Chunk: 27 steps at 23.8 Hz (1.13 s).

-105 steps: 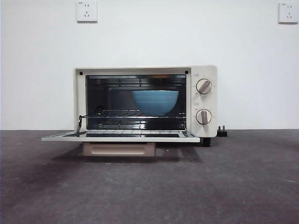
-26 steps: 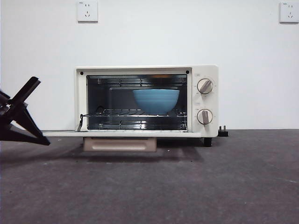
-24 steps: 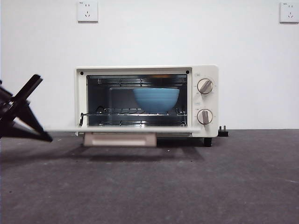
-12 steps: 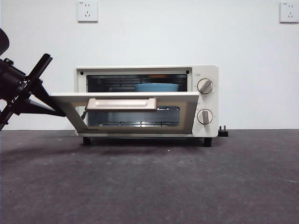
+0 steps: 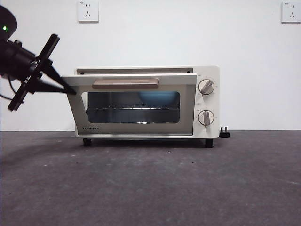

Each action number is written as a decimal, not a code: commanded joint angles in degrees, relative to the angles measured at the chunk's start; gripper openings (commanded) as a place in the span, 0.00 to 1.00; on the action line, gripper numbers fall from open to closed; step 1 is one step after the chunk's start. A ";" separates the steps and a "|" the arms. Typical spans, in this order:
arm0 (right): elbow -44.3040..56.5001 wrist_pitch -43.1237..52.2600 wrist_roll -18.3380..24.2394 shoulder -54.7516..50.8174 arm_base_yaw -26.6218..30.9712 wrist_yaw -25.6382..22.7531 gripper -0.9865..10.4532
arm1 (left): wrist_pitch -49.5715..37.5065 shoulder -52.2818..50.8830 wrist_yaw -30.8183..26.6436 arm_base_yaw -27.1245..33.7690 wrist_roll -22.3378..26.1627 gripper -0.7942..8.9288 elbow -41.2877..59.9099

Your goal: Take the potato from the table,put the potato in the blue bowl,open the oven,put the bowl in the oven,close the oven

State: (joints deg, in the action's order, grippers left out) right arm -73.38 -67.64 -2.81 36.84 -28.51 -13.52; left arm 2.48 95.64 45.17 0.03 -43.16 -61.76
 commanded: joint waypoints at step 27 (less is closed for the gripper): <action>0.39 -5.05 -1.49 -0.09 0.04 -0.44 0.09 | 2.27 -2.43 9.11 -0.48 0.07 0.07 -10.86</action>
State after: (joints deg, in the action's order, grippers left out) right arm -73.38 -72.82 -3.49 36.84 -28.51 -13.72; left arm 4.45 94.45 53.74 -0.19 -45.34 -72.66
